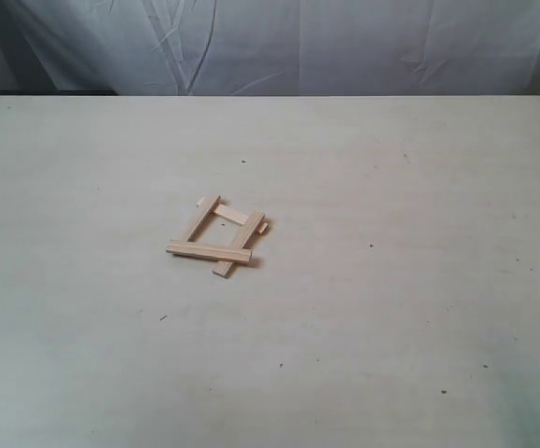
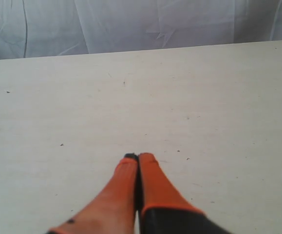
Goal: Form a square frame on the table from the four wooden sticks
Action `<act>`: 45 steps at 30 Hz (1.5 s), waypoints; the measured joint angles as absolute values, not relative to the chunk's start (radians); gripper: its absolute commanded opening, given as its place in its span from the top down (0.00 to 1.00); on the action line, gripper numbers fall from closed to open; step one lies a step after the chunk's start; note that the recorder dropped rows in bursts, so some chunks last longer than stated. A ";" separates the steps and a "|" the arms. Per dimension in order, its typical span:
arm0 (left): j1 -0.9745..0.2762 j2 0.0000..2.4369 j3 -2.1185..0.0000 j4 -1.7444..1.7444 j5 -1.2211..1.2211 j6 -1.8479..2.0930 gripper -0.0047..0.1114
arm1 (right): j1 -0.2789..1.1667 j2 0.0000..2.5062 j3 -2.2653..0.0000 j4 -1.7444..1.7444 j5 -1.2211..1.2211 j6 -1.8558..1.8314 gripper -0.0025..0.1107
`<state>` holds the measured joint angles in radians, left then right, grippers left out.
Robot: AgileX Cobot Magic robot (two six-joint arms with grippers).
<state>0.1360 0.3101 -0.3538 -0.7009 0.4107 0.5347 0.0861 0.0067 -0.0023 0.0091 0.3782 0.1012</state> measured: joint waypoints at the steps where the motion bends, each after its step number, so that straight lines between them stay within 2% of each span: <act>1: 0.136 0.310 -0.354 -0.701 0.411 0.535 0.96 | 0.086 0.007 -0.002 0.009 0.378 0.101 0.98; 24: 0.134 0.254 -0.354 -0.664 0.411 0.539 0.96 | 0.086 0.007 -0.002 0.009 0.378 0.101 0.98; 29: 0.059 0.143 -0.311 -0.556 0.375 0.544 0.96 | 0.086 0.007 -0.002 0.009 0.378 0.101 0.98; 35: -0.066 0.014 -0.119 -0.419 0.208 0.558 0.96 | 0.086 0.007 -0.002 0.009 0.378 0.101 0.98; 39: -0.090 0.006 -0.019 -0.362 0.141 0.560 0.96 | 0.086 0.007 -0.002 0.009 0.376 0.101 0.98; 45: -0.090 0.006 -0.005 -0.281 0.181 0.560 0.96 | 0.086 0.007 -0.002 0.009 0.377 0.101 0.98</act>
